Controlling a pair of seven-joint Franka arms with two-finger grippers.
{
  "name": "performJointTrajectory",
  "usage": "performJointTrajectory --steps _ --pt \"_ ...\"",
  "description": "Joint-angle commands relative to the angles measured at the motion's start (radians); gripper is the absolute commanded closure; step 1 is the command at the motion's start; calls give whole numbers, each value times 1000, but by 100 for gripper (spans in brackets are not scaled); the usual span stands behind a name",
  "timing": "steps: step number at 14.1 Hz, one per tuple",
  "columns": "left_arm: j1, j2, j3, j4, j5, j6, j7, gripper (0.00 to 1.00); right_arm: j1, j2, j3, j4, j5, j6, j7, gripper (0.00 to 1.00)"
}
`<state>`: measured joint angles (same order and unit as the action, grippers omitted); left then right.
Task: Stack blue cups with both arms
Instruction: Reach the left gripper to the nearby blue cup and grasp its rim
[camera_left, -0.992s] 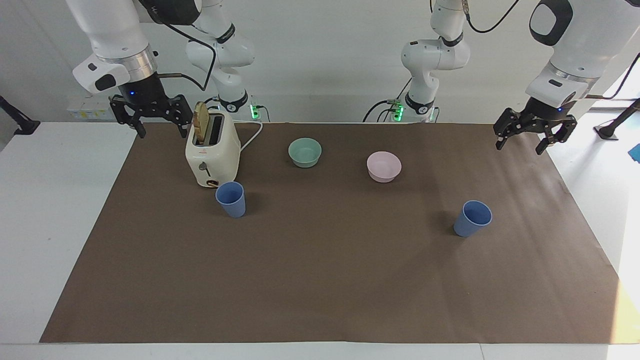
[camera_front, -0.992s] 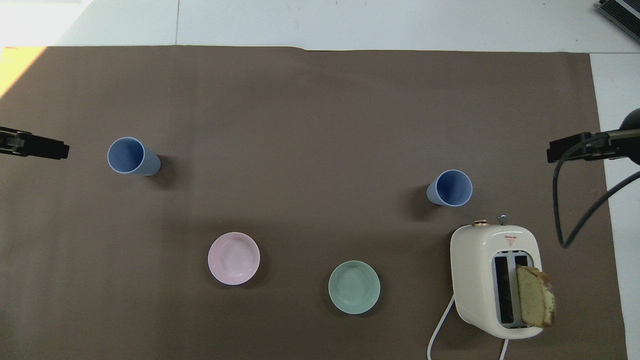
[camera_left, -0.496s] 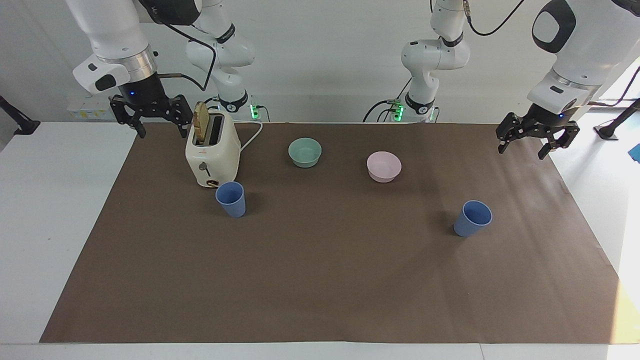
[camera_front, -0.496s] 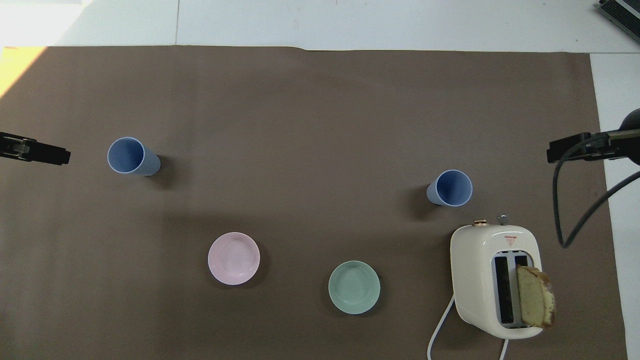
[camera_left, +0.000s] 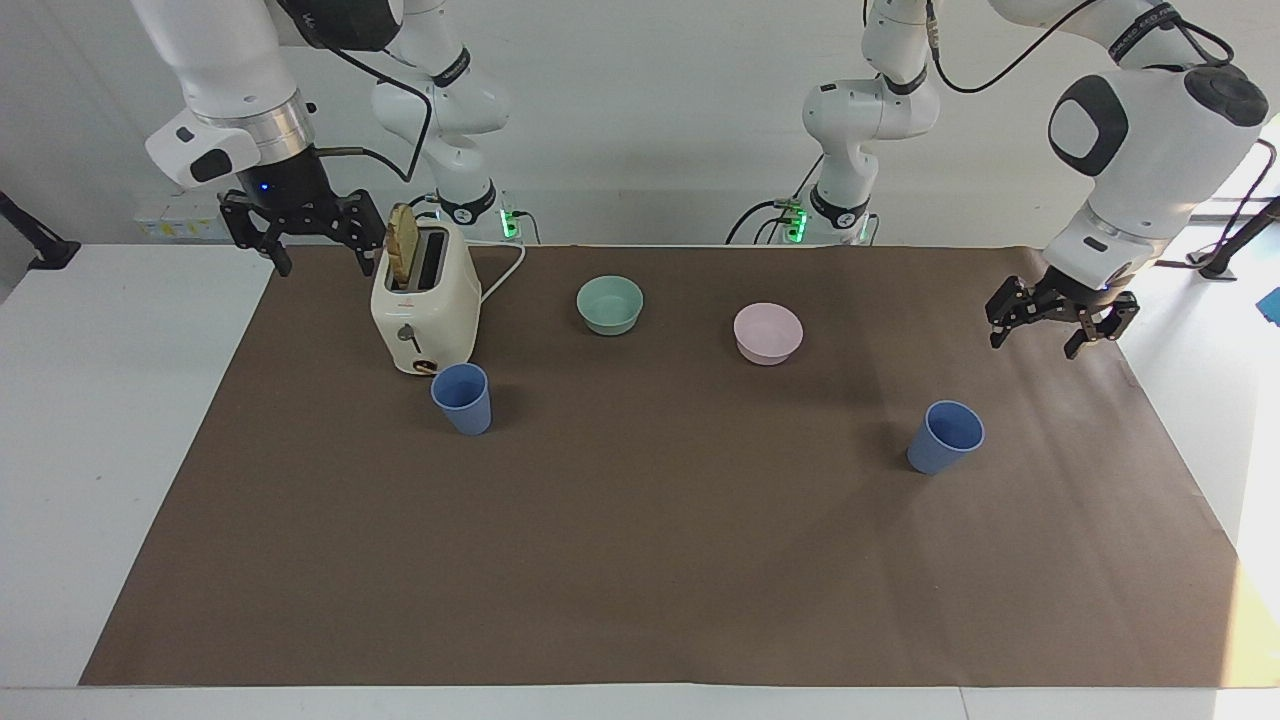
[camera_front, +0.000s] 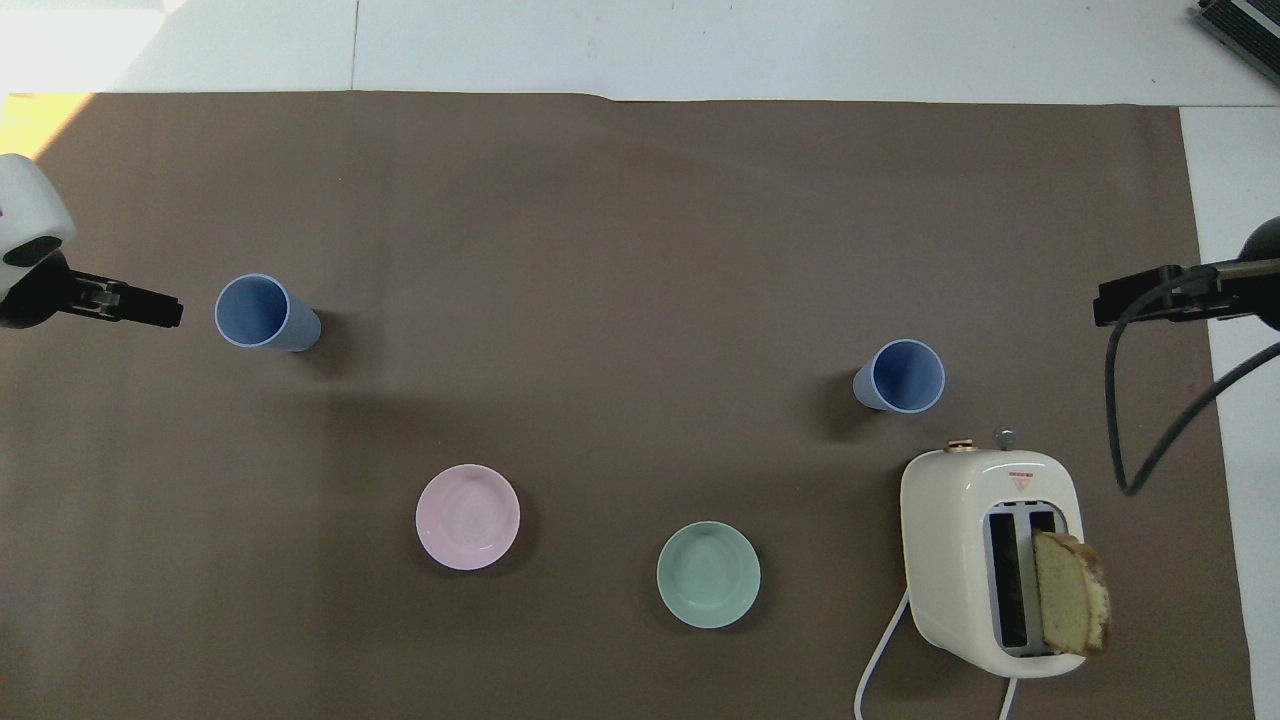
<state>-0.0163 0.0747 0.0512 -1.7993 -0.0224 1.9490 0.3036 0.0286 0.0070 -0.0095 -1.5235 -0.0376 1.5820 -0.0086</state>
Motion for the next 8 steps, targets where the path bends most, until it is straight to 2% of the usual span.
performJointTrajectory --steps 1,3,8 --pt "10 10 -7 -73 -11 98 20 0 -9 -27 5 -35 -4 21 2 0" --pt "3 37 -7 -116 -11 139 14 0 -9 -27 5 -35 -4 21 4 0" --pt "4 105 -7 -115 -53 264 9 0 -9 -27 5 -35 -4 21 4 0"
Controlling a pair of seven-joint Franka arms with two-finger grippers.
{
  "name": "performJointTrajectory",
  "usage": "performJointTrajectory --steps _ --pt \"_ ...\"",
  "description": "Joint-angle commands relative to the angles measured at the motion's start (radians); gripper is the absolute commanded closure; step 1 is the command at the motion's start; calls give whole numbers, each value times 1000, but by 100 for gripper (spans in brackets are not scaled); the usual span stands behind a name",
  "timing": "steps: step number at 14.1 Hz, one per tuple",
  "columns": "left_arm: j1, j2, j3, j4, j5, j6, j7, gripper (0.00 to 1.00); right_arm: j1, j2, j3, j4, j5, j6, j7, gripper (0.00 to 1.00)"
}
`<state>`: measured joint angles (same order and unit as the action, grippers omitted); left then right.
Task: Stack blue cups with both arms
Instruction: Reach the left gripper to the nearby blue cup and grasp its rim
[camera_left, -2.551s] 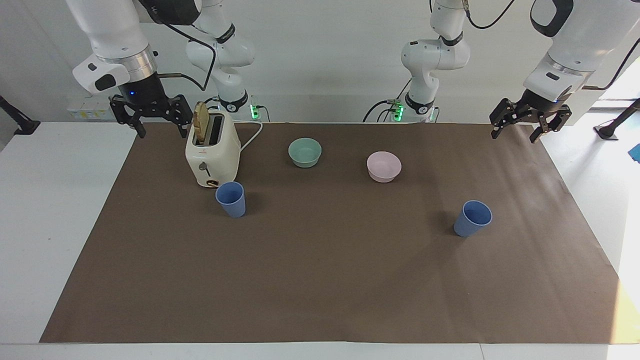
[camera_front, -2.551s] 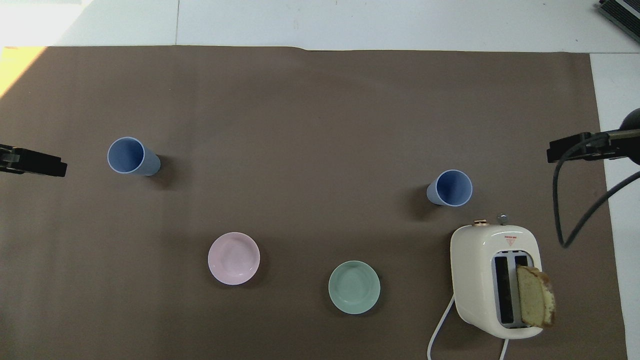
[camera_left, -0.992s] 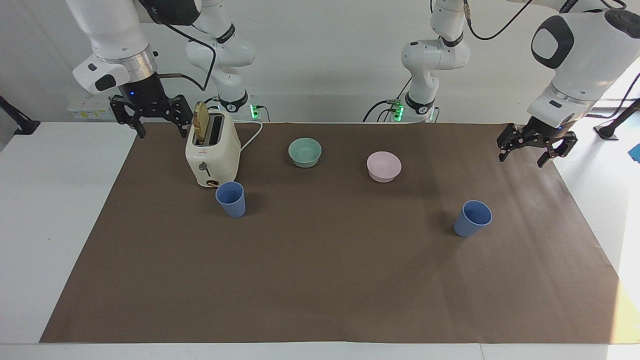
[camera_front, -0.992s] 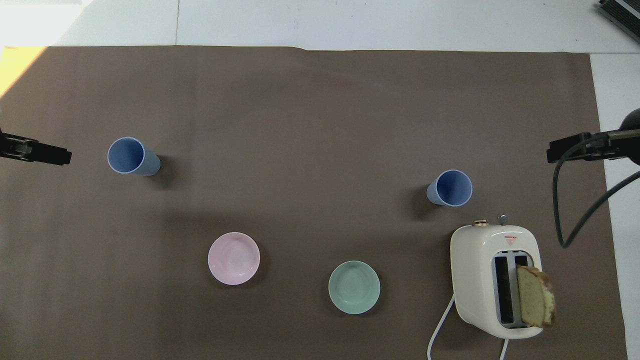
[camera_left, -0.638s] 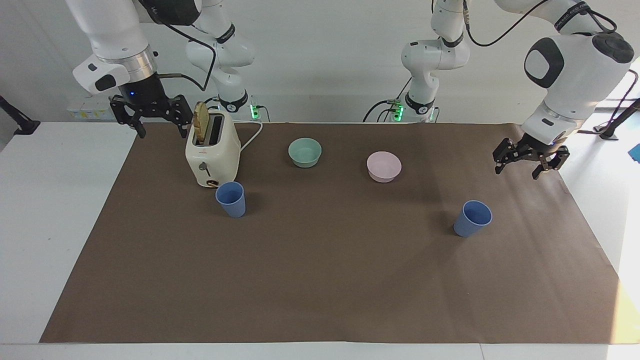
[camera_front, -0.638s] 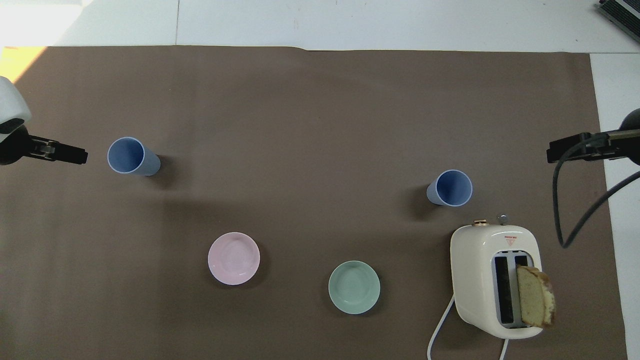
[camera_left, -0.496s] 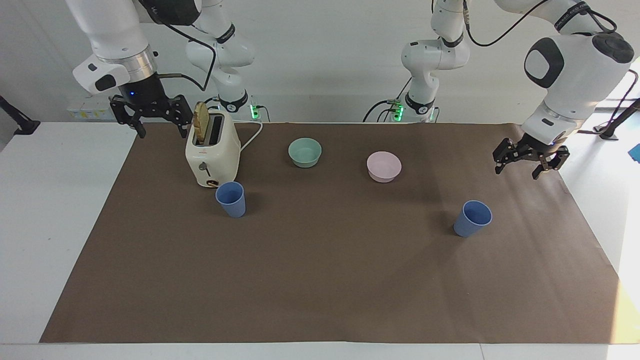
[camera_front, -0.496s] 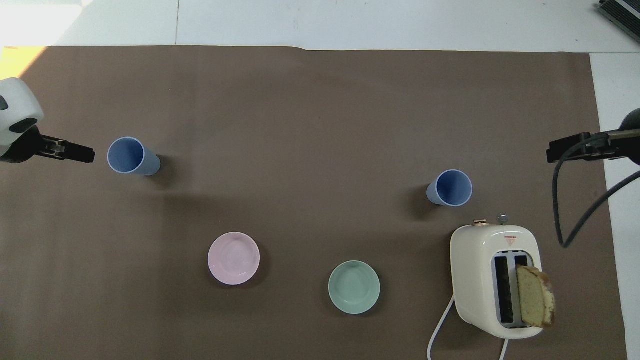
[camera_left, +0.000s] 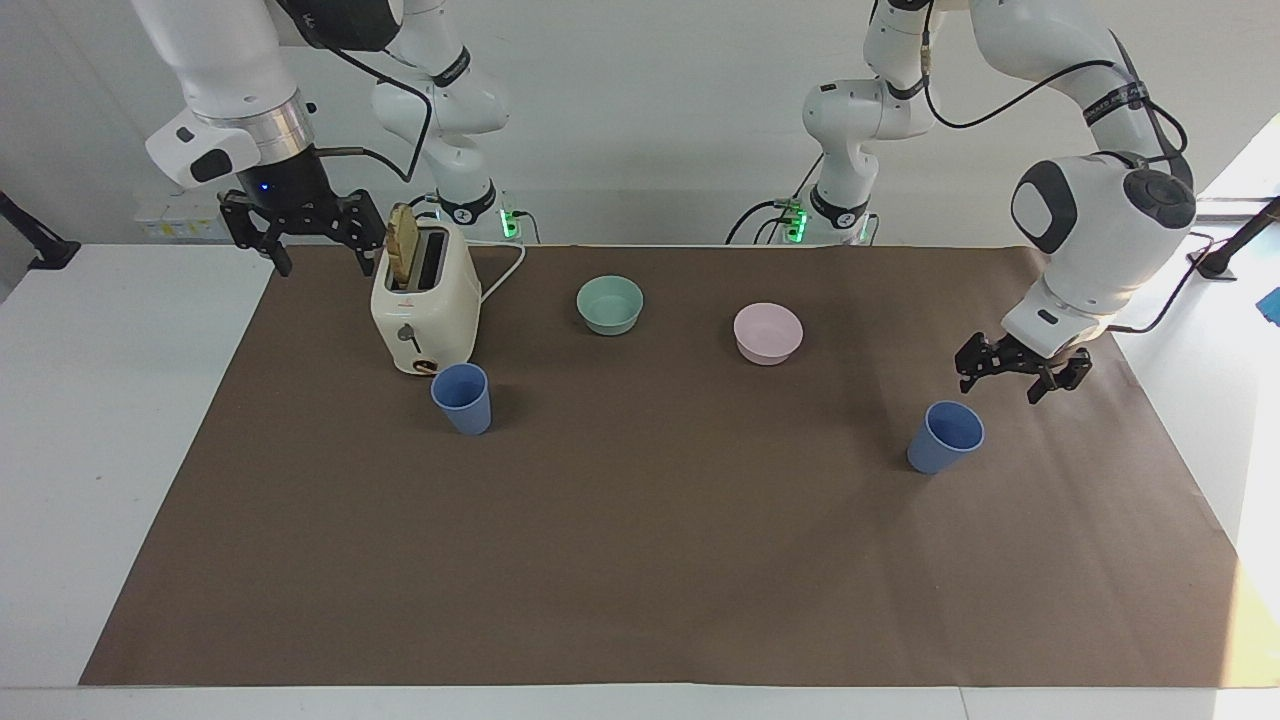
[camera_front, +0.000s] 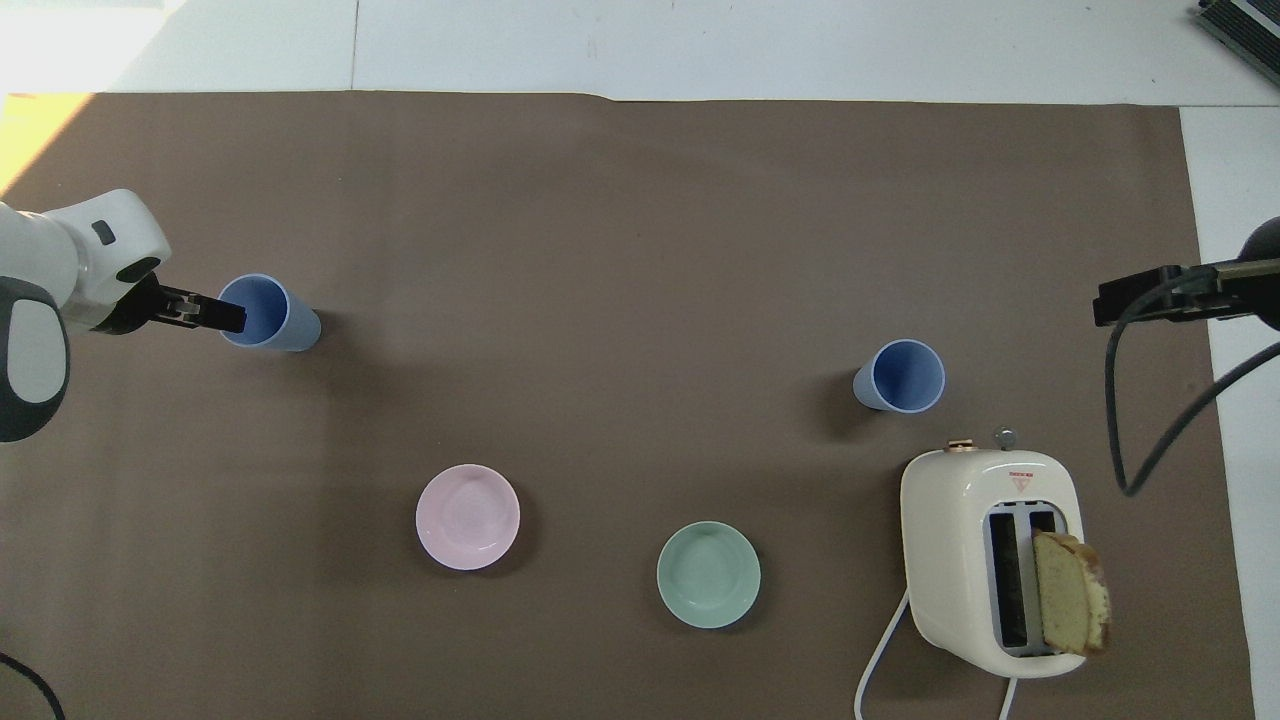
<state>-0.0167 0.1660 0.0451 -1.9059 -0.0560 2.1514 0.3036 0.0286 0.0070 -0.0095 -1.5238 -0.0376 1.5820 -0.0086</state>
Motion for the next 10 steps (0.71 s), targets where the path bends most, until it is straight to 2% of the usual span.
performJointTrajectory --steps 1,7,8,9,10 --pt "3 30 -1 -10 -25 93 5 0 -9 -27 5 -35 -4 21 3 0" --pt "-8 60 -1 -30 -34 102 -6 0 -9 -28 5 -35 -4 19 2 0" --pt "-8 58 -1 -30 -34 97 -11 13 -9 -27 5 -35 -4 19 2 0" --pt "-14 60 -1 -30 -34 93 -20 36 -9 -28 5 -35 -4 19 2 0" --pt "-22 58 -1 -30 -34 88 -29 51 -9 -27 5 -35 -4 19 2 0"
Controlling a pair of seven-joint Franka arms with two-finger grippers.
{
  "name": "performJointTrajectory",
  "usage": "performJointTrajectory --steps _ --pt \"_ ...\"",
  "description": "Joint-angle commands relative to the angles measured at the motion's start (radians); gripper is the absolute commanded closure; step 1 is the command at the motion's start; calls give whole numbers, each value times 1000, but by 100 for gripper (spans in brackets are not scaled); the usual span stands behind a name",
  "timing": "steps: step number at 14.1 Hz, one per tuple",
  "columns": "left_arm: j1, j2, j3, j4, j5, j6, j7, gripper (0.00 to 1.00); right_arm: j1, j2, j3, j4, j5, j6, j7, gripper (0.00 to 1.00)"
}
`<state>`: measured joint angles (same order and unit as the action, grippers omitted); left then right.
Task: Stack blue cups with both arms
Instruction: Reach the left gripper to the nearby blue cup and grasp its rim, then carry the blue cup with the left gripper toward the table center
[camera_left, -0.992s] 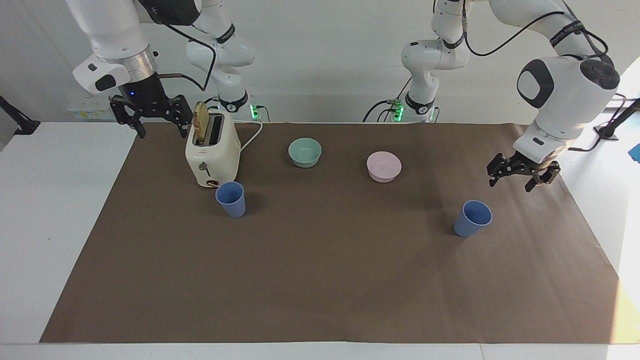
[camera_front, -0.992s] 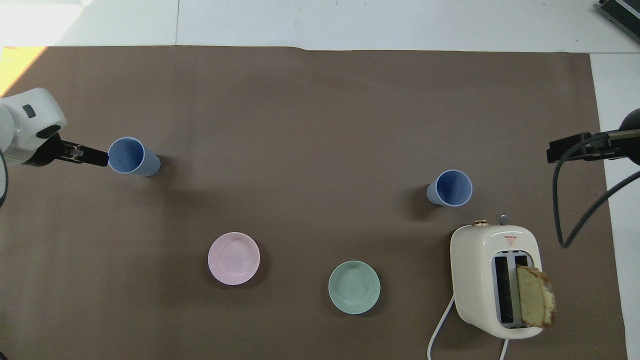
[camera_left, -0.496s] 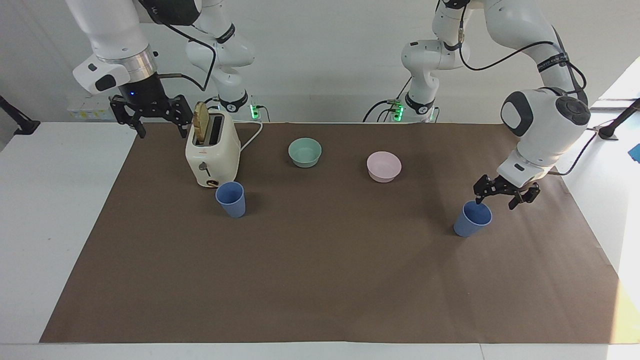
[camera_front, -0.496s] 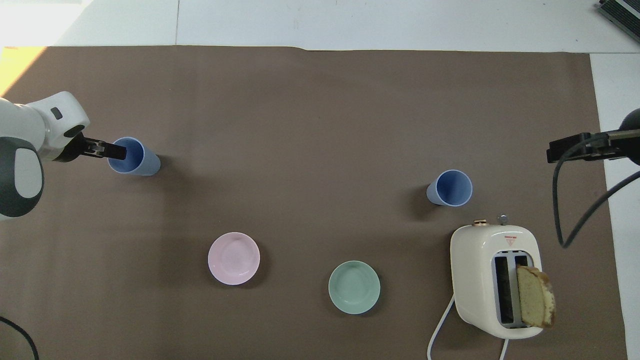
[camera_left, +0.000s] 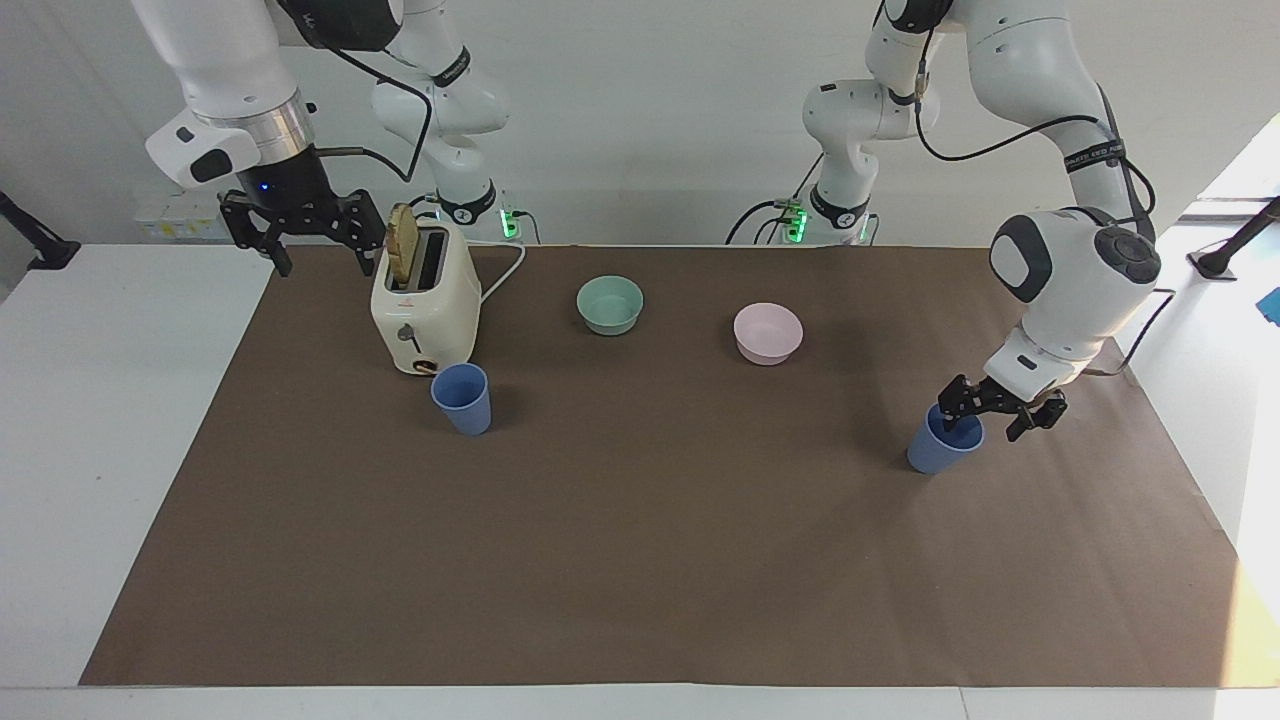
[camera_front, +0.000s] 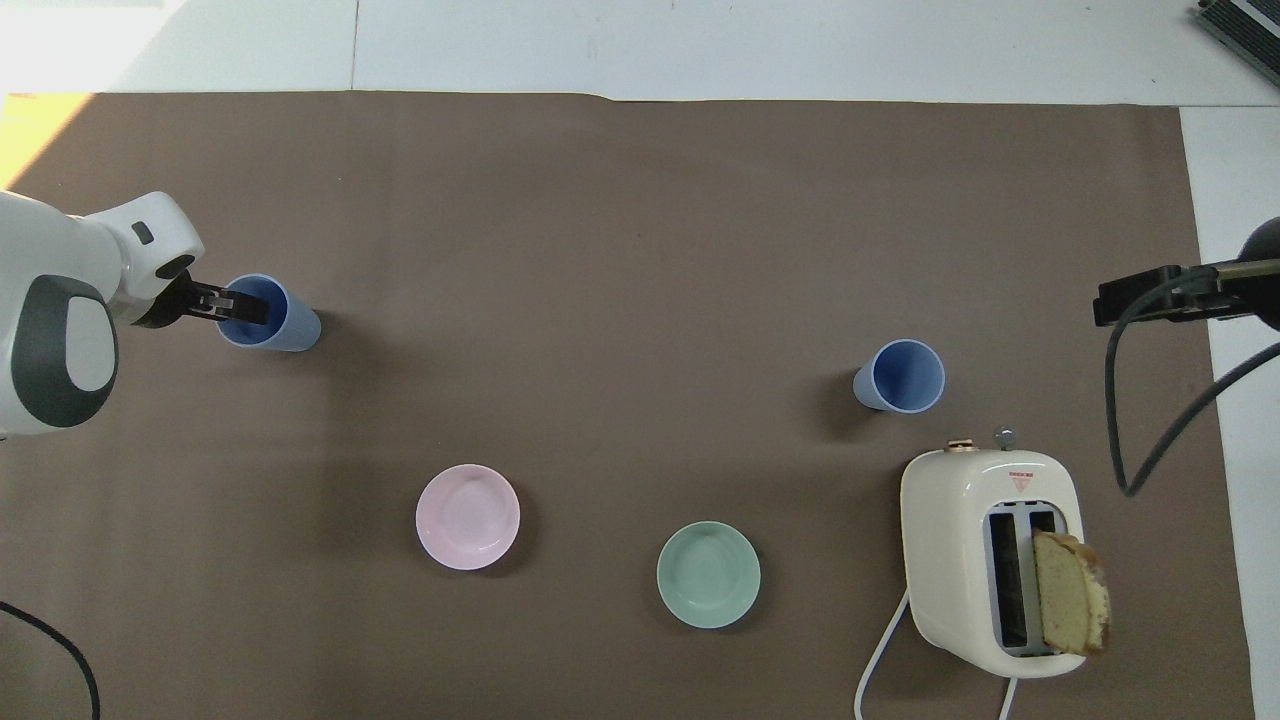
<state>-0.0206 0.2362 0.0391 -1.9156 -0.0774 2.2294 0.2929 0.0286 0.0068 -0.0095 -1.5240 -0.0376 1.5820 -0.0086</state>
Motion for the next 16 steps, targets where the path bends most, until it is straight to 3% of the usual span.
performJointTrajectory --steps 1,3,4,11,16 --pt "-19 -12 5 -20 -13 10 -18 67 -9 -27 5 -35 -4 19 2 0" --pt "-19 -12 5 -17 -15 9 -20 97 -9 -27 5 -35 -4 21 2 0" --pt "-19 -12 5 -14 -13 6 -23 100 -9 -27 5 -35 -4 21 2 0" --pt "-36 -17 -5 46 -13 -23 -26 100 -9 -28 5 -35 -4 19 2 0" --pt "-137 -57 -5 58 -12 -60 -154 100 -9 -28 5 -35 -4 21 4 0"
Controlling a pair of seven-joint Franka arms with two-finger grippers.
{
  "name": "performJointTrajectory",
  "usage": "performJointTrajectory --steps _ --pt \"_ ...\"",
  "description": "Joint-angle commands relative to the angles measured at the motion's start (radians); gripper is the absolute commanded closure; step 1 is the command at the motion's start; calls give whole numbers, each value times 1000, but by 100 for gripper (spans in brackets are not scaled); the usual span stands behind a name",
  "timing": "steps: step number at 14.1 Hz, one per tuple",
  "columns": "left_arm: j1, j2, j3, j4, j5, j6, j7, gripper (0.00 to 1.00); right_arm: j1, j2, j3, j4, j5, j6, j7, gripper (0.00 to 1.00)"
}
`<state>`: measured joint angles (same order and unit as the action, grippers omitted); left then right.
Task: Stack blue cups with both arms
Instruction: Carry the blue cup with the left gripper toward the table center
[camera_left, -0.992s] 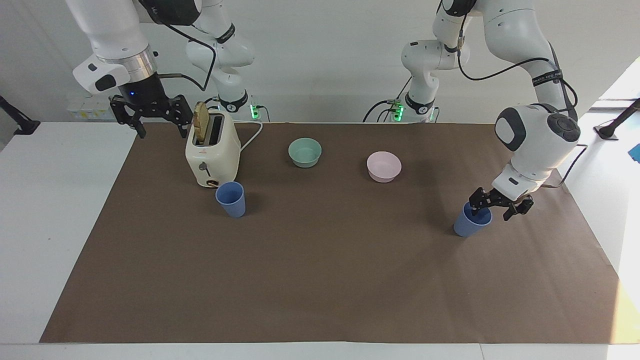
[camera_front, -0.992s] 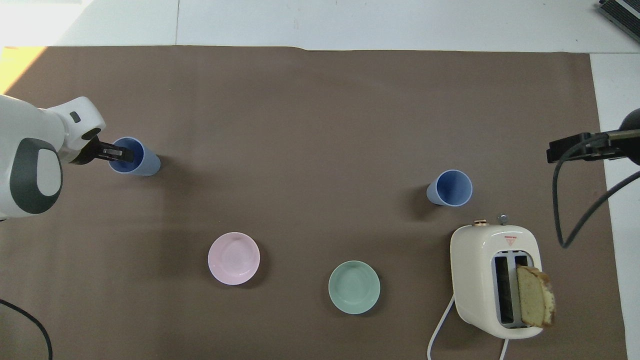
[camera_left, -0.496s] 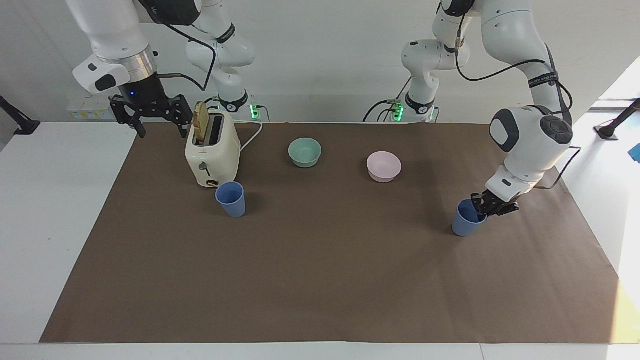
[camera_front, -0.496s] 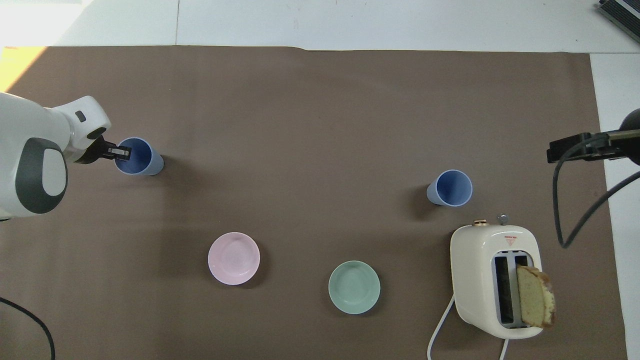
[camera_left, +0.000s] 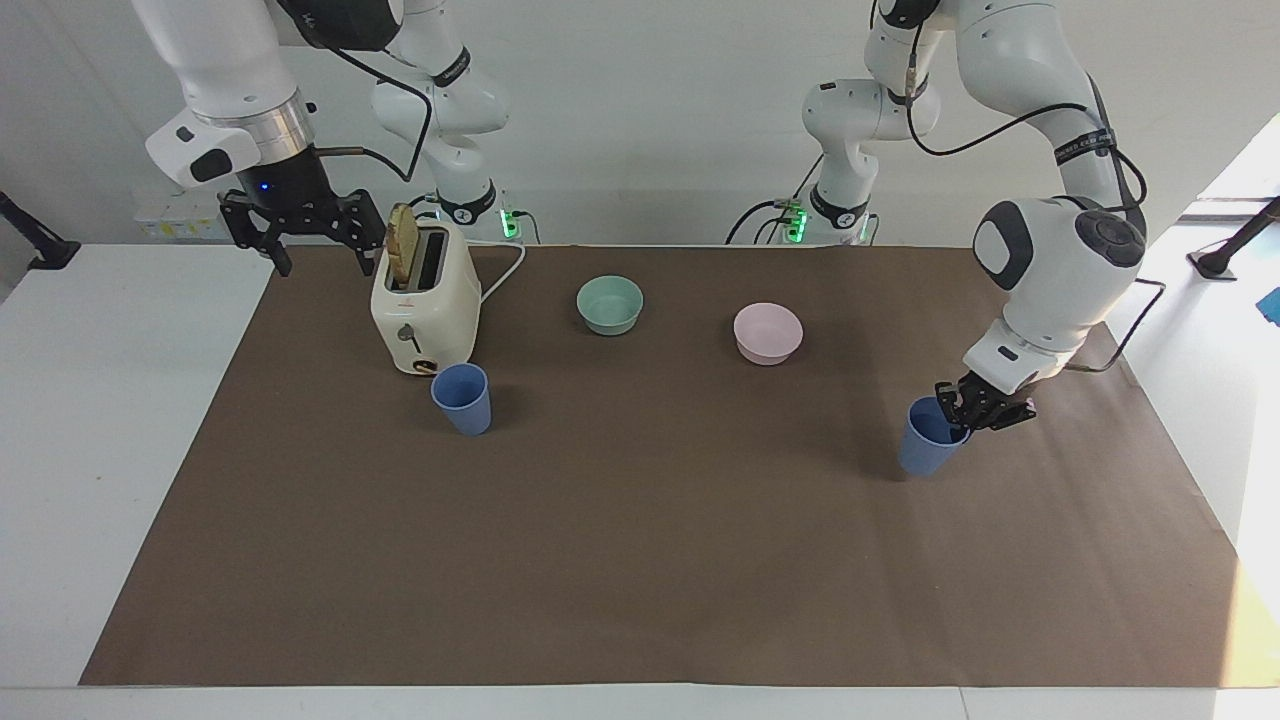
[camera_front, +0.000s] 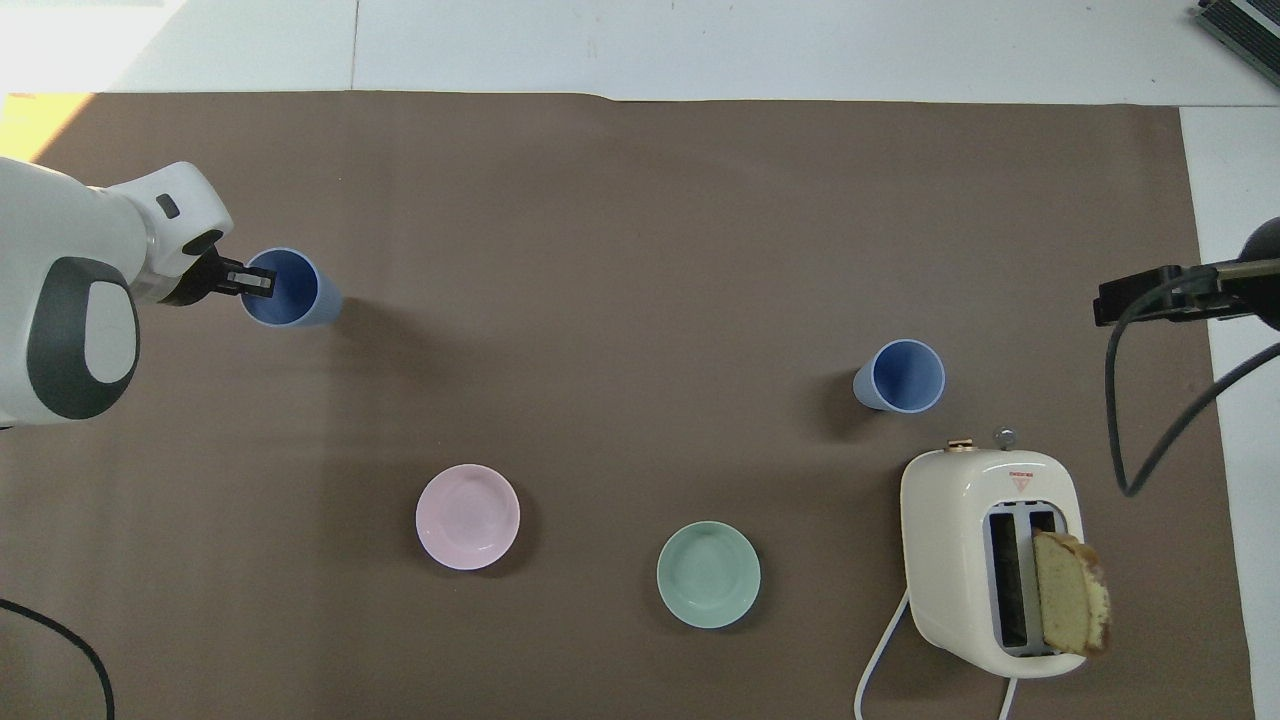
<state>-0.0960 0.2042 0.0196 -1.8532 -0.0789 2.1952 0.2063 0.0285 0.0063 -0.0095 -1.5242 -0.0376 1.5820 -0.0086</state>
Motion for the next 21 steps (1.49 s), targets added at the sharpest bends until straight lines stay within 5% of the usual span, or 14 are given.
performJointTrajectory --steps 1,13,21 --pt "-95 -25 11 -4 -9 -25 -118 100 -9 -26 5 -34 -4 21 3 0" --pt "-510 6 9 -73 -9 96 -672 100 -10 -34 5 -45 1 21 4 0" --pt "-559 23 5 -103 -15 133 -699 100 -10 -35 3 -53 18 27 -2 0"
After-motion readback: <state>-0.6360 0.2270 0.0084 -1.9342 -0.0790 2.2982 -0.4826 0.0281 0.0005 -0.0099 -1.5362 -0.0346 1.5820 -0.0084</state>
